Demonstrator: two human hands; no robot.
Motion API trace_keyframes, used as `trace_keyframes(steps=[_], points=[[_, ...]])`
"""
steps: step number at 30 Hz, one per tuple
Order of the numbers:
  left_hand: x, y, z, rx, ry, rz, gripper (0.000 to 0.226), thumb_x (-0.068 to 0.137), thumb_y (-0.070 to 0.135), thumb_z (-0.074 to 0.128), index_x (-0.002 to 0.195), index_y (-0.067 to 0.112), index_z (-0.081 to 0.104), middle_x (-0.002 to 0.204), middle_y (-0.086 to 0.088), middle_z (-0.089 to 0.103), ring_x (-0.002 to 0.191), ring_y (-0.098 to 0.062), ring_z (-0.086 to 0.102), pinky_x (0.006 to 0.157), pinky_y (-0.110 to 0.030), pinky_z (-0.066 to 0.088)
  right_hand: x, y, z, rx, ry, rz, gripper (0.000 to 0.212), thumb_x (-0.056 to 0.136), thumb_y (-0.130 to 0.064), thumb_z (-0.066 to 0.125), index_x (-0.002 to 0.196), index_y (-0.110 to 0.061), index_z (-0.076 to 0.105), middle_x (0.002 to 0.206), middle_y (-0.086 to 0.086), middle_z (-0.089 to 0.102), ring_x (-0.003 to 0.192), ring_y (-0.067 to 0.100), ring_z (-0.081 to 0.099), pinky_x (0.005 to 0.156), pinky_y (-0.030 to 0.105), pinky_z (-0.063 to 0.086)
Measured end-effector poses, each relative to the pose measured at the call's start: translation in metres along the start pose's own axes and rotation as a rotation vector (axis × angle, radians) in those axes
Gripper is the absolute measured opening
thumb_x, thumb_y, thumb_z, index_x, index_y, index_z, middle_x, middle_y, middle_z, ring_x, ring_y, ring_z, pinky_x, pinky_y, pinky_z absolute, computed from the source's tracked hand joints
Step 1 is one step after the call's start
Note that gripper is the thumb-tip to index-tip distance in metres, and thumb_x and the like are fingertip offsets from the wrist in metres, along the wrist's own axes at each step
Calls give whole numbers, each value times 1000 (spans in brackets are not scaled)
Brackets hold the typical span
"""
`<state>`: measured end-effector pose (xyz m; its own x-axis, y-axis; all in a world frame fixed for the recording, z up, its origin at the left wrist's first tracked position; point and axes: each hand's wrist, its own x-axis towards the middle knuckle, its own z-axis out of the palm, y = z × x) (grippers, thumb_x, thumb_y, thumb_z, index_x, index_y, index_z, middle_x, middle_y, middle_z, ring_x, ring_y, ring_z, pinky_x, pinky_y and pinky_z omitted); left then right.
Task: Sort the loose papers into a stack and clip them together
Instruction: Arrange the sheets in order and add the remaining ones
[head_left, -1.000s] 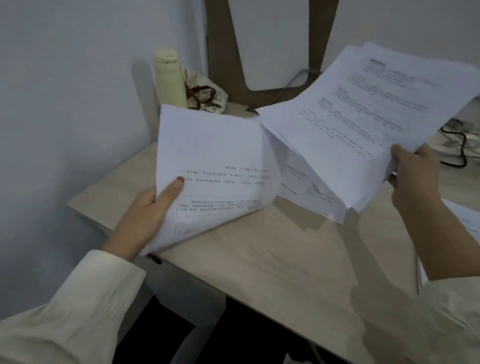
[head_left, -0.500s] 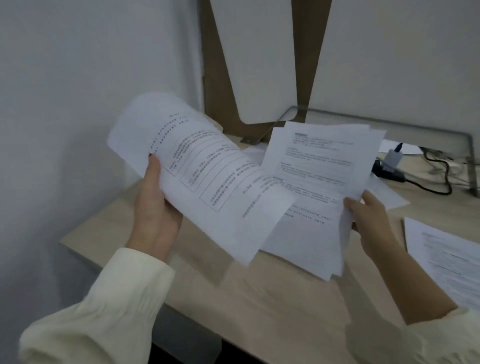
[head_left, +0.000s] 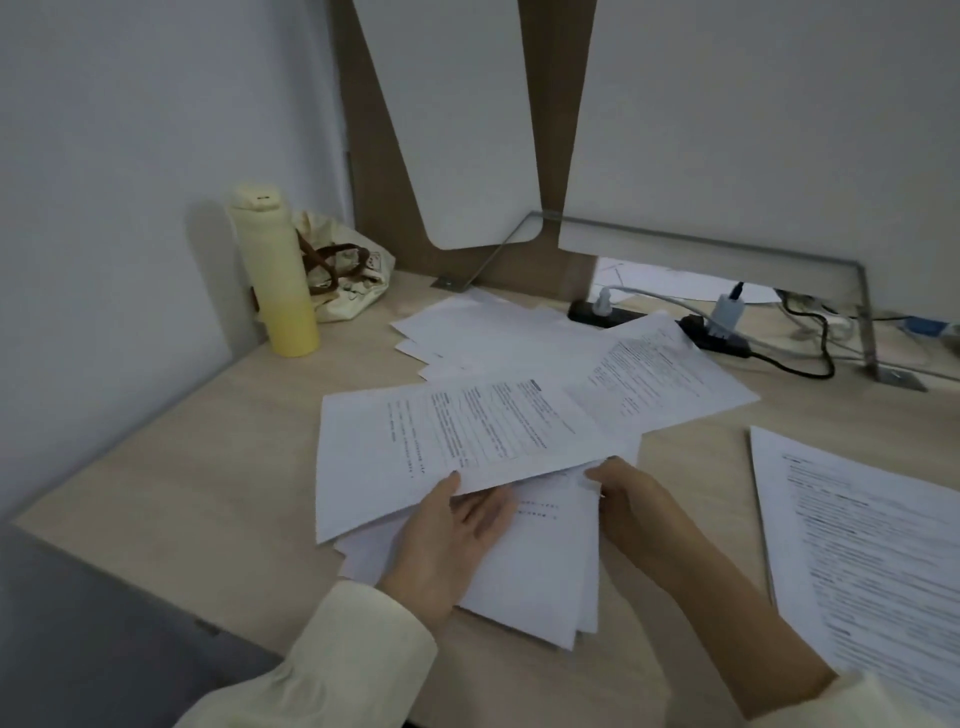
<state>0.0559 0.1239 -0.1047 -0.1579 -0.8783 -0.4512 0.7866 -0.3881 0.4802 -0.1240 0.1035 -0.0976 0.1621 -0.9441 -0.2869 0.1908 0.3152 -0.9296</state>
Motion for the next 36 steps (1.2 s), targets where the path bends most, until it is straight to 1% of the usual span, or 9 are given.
trace_keyframes(steps=[7, 10, 13, 15, 18, 23, 28, 33, 36], points=[[-16, -7, 19, 440, -79, -145, 32, 95, 25, 45, 110, 2, 62, 100, -15, 69, 80, -19, 70, 58, -30, 59, 11, 7, 5, 77, -125, 3, 37, 92, -16, 50, 128, -14, 53, 125, 8, 64, 112, 30, 61, 92, 41, 51], [-31, 4, 24, 878, -211, -157, 28, 94, 27, 45, 92, 11, 69, 79, 0, 71, 66, -8, 67, 54, -21, 52, 15, 8, 3, -16, 13, 42, 30, 89, -3, 48, 117, -4, 56, 106, 12, 67, 91, 27, 62, 72, 34, 48], [-33, 33, 25, 961, -275, 99, 24, 94, 17, 45, 86, 14, 67, 73, 5, 71, 66, -6, 65, 54, -16, 49, 15, 2, -2, -103, 58, 97, 14, 87, 1, 47, 92, -7, 57, 82, 8, 64, 65, 20, 60, 53, 26, 44], [-16, 60, 16, 978, -132, 389, 20, 93, 11, 47, 89, 13, 66, 79, 5, 71, 78, -10, 64, 60, -15, 52, 17, -1, -8, -147, 112, 132, 19, 85, 0, 50, 72, -13, 46, 68, 5, 52, 55, 19, 49, 49, 26, 37], [19, 89, -17, 1513, 167, 674, 23, 89, 16, 55, 112, 18, 58, 115, 1, 59, 113, -18, 52, 92, -26, 45, 19, -3, -16, -247, 204, 137, 35, 80, -3, 53, 62, -20, 28, 61, 1, 31, 51, 15, 29, 50, 28, 21], [29, 82, -41, 1894, 242, 355, 67, 86, 37, 57, 142, 17, 27, 147, -6, 29, 135, -25, 28, 107, -38, 30, 19, -1, -19, -296, 275, 121, 31, 80, -4, 48, 62, -19, 27, 62, 1, 28, 51, 14, 26, 48, 25, 20], [17, 73, -42, 1693, 233, 268, 60, 84, 33, 62, 136, 17, 37, 140, -4, 36, 120, -21, 45, 98, -40, 43, 14, 3, -12, -39, 236, 145, 13, 89, -5, 47, 97, -5, 57, 90, 9, 65, 83, 26, 62, 69, 32, 49], [1, 65, -38, 1438, 143, 196, 52, 84, 24, 64, 131, 10, 43, 130, -3, 38, 90, -8, 53, 53, -17, 51, 11, 0, 0, -240, 146, 80, 38, 87, 2, 50, 124, -7, 54, 120, 11, 64, 107, 31, 61, 97, 48, 46], [0, 68, -37, 1507, 219, 300, 52, 85, 32, 61, 130, 13, 42, 130, -3, 45, 92, -9, 54, 65, -18, 51, 2, -15, 5, -427, 149, -46, 36, 85, 0, 50, 113, -21, 60, 111, 1, 68, 99, 22, 65, 89, 41, 51]])
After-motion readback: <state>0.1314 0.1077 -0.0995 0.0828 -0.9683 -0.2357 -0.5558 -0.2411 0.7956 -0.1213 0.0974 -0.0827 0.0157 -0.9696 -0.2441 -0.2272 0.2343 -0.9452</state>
